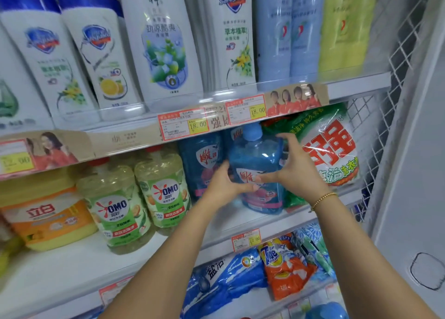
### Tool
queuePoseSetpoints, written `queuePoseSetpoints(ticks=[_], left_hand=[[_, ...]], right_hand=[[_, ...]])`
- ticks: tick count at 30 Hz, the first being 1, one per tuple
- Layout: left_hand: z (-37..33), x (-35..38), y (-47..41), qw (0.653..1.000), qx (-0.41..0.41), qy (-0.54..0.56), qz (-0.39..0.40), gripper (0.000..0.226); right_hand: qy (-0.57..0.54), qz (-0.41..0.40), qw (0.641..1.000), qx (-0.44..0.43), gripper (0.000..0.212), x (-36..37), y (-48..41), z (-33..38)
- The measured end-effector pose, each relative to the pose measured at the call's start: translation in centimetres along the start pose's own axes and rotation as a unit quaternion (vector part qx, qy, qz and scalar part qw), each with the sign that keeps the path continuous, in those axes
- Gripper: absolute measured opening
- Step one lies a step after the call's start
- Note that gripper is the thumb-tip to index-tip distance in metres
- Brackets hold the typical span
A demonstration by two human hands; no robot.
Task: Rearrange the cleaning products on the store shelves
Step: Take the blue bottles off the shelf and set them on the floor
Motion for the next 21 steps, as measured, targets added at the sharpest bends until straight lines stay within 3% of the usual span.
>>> queuePoseSetpoints(ticks=[6,11,21], left_hand=[[-0.8,-1.4,0.9,0.998,0.043,-0.015,0.051,0.090],[-0.7,-1.2,3.9,0.999,0.039,0.032,-0.011,0.095],[-4.8,-3.4,11.9,0.988,0.107,0.036,-0.106,0.108]], right_hand=[[-0.061,0.047,0.997,-0.017,0.092,0.6,2.1,0.1],[-0.031,0.080,0.996,-0.030,0.093,0.3,3.0,0.7],[-0.116,0.175,0.974,-0.082,0.093,-0.4,5.3,6.9]])
Point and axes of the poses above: each hand's wrist, its own y-axis away from the middle knuckle, its own x-axis out of the palm, z = x × y, the point moved 5 cm from there along -y, towards the middle knuckle, and after that the axes turned 6 degrees about -y, right-handed, at the moved point
